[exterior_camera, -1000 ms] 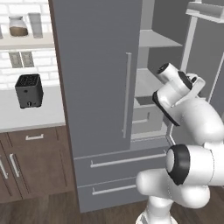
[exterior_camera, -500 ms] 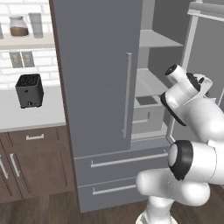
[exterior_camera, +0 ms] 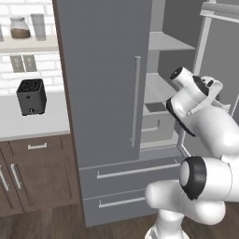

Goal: Take the strawberry from the fridge and place it on top of the pancake, located on the dining counter.

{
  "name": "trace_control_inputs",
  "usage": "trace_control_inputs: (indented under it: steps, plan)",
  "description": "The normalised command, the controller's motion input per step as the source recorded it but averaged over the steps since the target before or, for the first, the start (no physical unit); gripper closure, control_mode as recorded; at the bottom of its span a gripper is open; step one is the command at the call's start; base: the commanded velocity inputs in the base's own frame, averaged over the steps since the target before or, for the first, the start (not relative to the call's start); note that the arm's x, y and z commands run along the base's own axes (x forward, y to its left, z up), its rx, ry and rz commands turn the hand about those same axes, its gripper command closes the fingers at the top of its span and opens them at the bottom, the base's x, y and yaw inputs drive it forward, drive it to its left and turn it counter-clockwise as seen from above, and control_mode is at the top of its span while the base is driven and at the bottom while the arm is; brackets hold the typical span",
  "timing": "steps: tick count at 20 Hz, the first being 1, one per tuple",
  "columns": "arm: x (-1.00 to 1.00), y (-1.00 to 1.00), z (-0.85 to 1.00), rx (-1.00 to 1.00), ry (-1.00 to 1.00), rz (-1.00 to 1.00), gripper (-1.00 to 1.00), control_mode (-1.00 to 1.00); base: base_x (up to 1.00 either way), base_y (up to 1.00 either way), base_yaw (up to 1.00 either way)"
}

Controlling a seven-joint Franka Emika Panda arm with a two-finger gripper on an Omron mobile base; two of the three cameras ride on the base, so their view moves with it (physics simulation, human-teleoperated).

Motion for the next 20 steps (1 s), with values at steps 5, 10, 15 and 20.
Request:
trace_control_inputs:
  steps: [5, 10, 15, 20]
  plan:
    - [-0.13, 0.74, 0.17, -0.06, -0.01, 0.00, -1.00, -1.00, 0.00, 0.00, 0.00]
    - [0.00, 1.00, -0.40, 0.11, -0.26, 0.00, -1.00, -1.00, 0.00, 0.00, 0.00]
    - [0.24, 0.75, -0.52, 0.62, -0.03, 0.00, -1.00, -1.00, 0.00, 0.00, 0.00]
    - [0.29, 0.49, -0.12, 0.71, -0.27, -0.08, -1.00, -1.00, 0.00, 0.00, 0.00]
